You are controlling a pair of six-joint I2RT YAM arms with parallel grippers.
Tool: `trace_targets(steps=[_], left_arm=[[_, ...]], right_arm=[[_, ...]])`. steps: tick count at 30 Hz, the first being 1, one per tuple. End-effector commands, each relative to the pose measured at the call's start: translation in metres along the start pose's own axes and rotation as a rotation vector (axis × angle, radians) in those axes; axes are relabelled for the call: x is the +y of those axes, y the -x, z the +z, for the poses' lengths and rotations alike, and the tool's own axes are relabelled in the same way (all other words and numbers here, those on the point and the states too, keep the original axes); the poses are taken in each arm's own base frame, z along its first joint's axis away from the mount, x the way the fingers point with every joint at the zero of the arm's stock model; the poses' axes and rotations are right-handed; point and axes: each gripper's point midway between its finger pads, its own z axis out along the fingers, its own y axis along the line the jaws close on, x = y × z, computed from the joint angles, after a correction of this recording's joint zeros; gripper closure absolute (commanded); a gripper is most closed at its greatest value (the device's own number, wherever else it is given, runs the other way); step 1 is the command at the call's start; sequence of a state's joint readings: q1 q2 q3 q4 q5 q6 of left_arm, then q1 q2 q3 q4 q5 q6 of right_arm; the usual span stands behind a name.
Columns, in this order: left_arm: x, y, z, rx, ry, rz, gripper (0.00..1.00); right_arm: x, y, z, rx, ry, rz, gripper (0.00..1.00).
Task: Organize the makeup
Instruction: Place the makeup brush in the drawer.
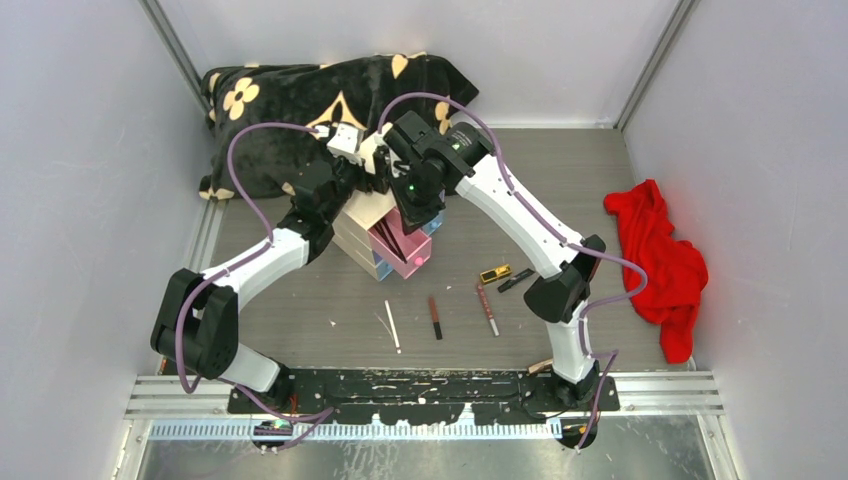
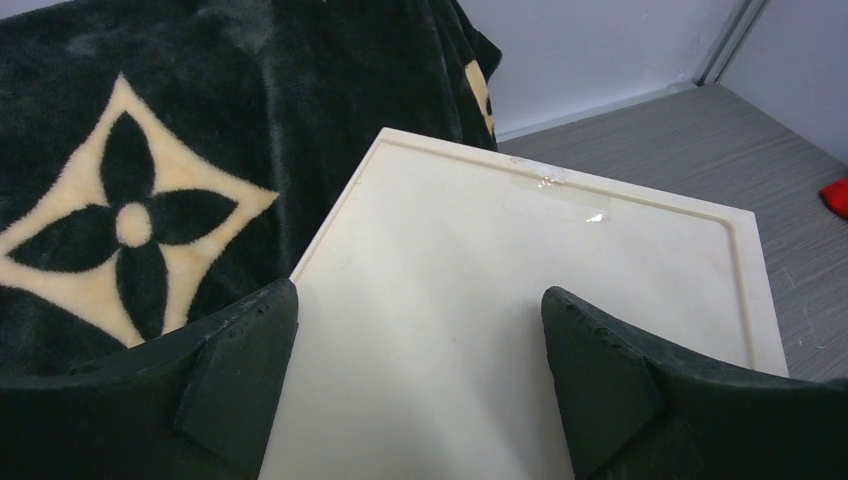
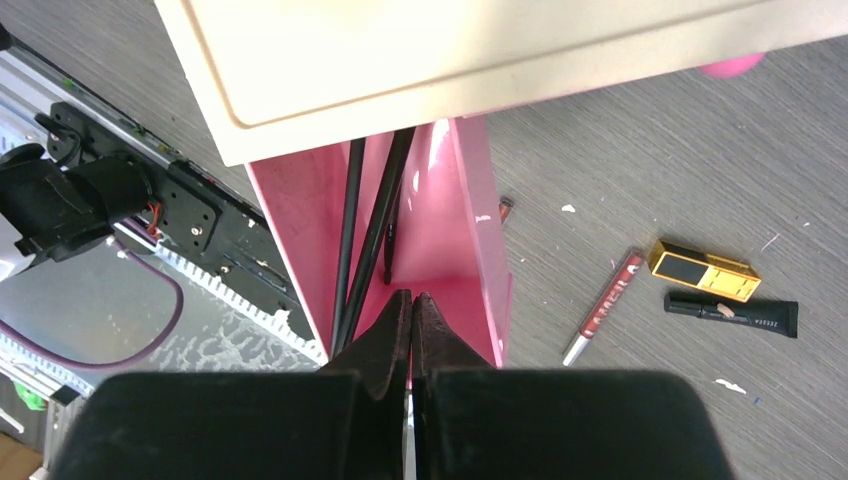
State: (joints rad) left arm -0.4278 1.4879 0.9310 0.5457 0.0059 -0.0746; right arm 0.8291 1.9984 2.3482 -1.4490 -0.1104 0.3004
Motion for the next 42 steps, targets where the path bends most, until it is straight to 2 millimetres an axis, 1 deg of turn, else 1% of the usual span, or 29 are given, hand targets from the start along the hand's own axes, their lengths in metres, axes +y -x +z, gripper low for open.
trace_targets(steps=[1,2,3,5,7,10,13,15,16,18,21,24,27,32,36,42], left_arm=[[0.015,-0.164,-0.054,0.548,0.097,-0.105,0.08],[0.015,-0.164,-0.054,0.549,0.097,-0.105,0.08],[0.016,-0.165,-0.054,0.551,0.097,-0.106,0.08],[0.015,-0.165,-0.054,0.551,0.096,-0.106,0.08],[0.015,-0.164,-0.054,0.547,0.096,-0.107,0.08],[0.016,-0.165,-0.054,0.552,0.099,-0.105,0.08],[0.017,-0.166,-0.055,0.556,0.104,-0.1,0.08],[0.017,-0.165,-0.055,0.555,0.105,-0.097,0.08],[0.018,-0.165,-0.056,0.555,0.106,-0.097,0.08],[0.018,-0.165,-0.056,0.555,0.108,-0.095,0.08],[0.019,-0.164,-0.056,0.554,0.115,-0.092,0.08],[0.02,-0.166,-0.057,0.559,0.121,-0.087,0.08],[0.021,-0.168,-0.057,0.566,0.123,-0.083,0.08],[0.022,-0.168,-0.057,0.568,0.126,-0.083,0.08],[0.022,-0.169,-0.057,0.569,0.126,-0.082,0.08],[0.022,-0.169,-0.058,0.569,0.127,-0.081,0.08]], right_arm=[[0.008,0.024,-0.028,-0.144,0.034,-0.047,0.9],[0.006,0.026,-0.033,-0.164,0.024,-0.049,0.79],[0.004,0.026,-0.037,-0.177,0.011,-0.052,0.71],[0.001,0.026,-0.049,-0.208,-0.003,-0.052,0.68],[0.002,0.025,-0.057,-0.23,0.008,-0.049,0.67],[0.001,0.016,-0.064,-0.237,0.016,-0.04,0.68],[0.001,0.006,-0.068,-0.248,0.032,-0.043,0.72],[0.002,-0.001,-0.068,-0.253,0.052,-0.051,0.73],[0.0,-0.006,-0.065,-0.242,0.051,-0.051,0.74],[0.001,-0.012,-0.063,-0.238,0.064,-0.059,0.74],[0.005,-0.019,-0.061,-0.226,0.095,-0.077,0.75],[0.011,-0.026,-0.061,-0.221,0.119,-0.101,0.8],[0.021,-0.033,-0.062,-0.223,0.16,-0.127,0.84],[0.028,-0.043,-0.062,-0.225,0.177,-0.133,0.85],[0.031,-0.047,-0.064,-0.227,0.184,-0.132,0.86],[0.04,-0.051,-0.058,-0.204,0.204,-0.14,0.85]])
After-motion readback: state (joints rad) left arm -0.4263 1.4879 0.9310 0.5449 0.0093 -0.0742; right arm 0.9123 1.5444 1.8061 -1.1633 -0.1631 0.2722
